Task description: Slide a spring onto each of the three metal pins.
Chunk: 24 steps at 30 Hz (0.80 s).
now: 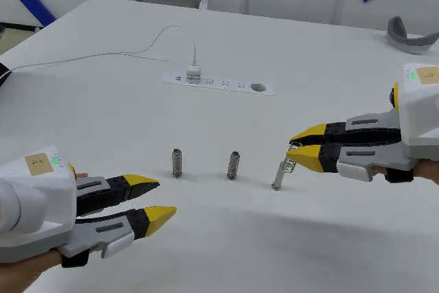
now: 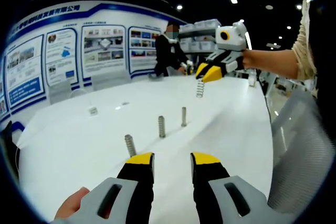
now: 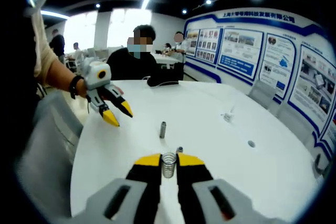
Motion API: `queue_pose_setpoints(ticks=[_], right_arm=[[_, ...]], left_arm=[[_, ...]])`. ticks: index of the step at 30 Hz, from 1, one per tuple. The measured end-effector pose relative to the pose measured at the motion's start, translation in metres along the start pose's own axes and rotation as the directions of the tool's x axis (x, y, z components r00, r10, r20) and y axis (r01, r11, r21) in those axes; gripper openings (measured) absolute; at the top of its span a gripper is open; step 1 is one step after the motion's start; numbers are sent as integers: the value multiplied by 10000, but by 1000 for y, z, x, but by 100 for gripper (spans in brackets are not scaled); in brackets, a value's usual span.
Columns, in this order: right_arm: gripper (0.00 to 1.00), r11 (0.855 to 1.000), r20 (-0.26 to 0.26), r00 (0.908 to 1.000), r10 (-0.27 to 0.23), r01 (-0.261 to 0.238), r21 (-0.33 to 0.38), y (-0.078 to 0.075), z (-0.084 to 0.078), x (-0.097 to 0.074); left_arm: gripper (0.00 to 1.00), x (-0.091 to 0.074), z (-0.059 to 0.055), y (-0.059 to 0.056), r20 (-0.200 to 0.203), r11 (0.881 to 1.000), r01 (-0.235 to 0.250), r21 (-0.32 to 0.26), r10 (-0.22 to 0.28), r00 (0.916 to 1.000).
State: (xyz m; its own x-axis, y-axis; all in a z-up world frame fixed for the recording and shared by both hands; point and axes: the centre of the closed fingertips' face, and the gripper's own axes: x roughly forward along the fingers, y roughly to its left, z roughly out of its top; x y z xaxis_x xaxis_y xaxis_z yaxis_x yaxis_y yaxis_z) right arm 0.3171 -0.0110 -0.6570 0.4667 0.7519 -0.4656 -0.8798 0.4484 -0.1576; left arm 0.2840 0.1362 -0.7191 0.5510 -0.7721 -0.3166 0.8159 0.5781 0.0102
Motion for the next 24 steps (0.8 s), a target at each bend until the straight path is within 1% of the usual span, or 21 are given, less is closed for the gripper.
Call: queue_pose_setpoints(ticks=[5,8,16,24], right_arm=[[12,9991,10,9993,-383,383,198,-14,-2,1],[12,9977,-13,9980,-627,627,263,-22,-4,3],[12,9928,-51,9944,-1051,1052,579,-38,-14,12],[12,9875,-234,9925,-1203,1221,996,-44,-31,23]], left_arm=[[29,-1,-1,3,-36,9999,-77,-66,77,10000],[31,-3,-2,7,-43,9996,-226,-183,225,9997],[34,-9,0,19,15,9970,-643,-440,644,9979],[37,-12,-1,27,0,9938,-940,-587,942,9956]])
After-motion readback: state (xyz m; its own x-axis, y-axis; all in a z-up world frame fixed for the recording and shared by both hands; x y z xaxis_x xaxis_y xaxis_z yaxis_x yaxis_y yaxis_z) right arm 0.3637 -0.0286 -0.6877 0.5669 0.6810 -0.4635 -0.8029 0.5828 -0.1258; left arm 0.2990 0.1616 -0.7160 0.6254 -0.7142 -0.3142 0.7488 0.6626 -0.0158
